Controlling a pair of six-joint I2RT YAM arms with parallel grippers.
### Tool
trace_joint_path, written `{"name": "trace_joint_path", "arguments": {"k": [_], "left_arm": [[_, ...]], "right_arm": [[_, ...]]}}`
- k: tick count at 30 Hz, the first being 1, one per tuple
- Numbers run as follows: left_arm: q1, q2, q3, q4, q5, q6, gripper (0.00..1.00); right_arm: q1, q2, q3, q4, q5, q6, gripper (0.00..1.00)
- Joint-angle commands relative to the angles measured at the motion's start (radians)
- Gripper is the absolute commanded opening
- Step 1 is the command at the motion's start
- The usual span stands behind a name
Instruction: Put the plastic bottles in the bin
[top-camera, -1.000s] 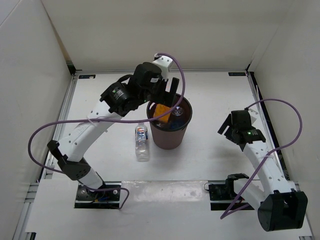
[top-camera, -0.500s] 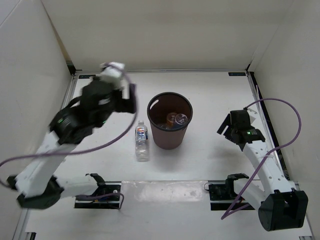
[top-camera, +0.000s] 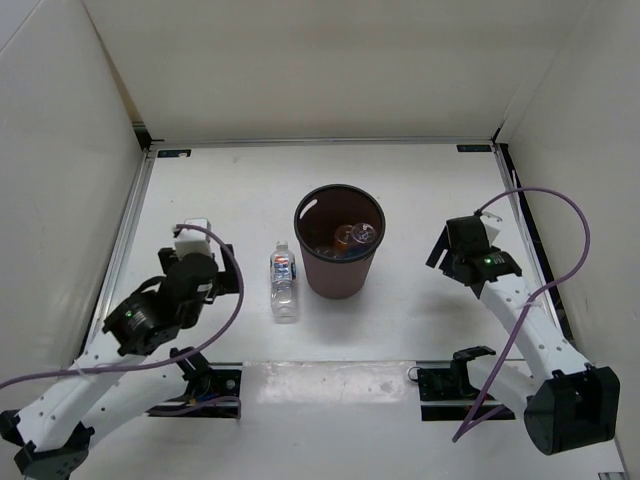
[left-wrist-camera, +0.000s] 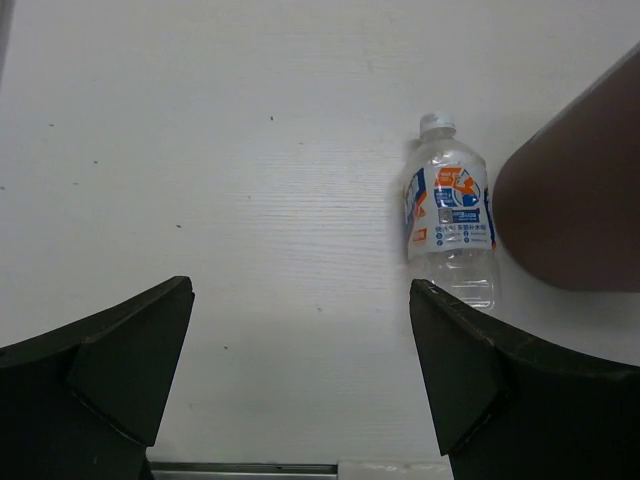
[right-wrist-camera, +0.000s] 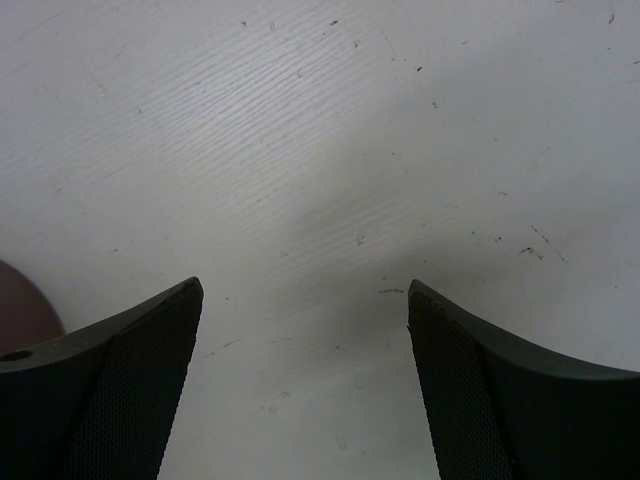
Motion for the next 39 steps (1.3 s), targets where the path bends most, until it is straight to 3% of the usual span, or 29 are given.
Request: {"name": "trace_joint_path", "arguments": {"k": [1,7,13,21,26,39], "left_arm": [[-0.002,0.028,-0.028,0.127,0.038,-0.051,1.0],[0.001,0.242,-0.082,0.191,0.097,-0.092,1.0],[0.004,0.264,-0.207,0.435,0.285,-0.094,1.0],[0.02,0.315,-0.22,0.484,0.337,-0.074,1.0],[0.077,0.41,-0.229,0.553,0.448,-0.071,1.0],[0.087,0.554,-0.267,0.65,0.492,-0.089,1.0]], "right_arm": [[0.033,0.021,0.055,-0.008,0.067,0.013,0.85],[0.047,0.032,0.063,-0.015,0.082,0.017,0.85],[0.059,0.032,0.064,-0.015,0.088,0.016,0.85],[0.062,0.028,0.063,-0.013,0.088,0.016,0.85],[0.067,0.028,0.064,-0.015,0.082,0.014,0.85],[0.067,0.027,0.061,-0.012,0.079,0.011,0.85]]}}
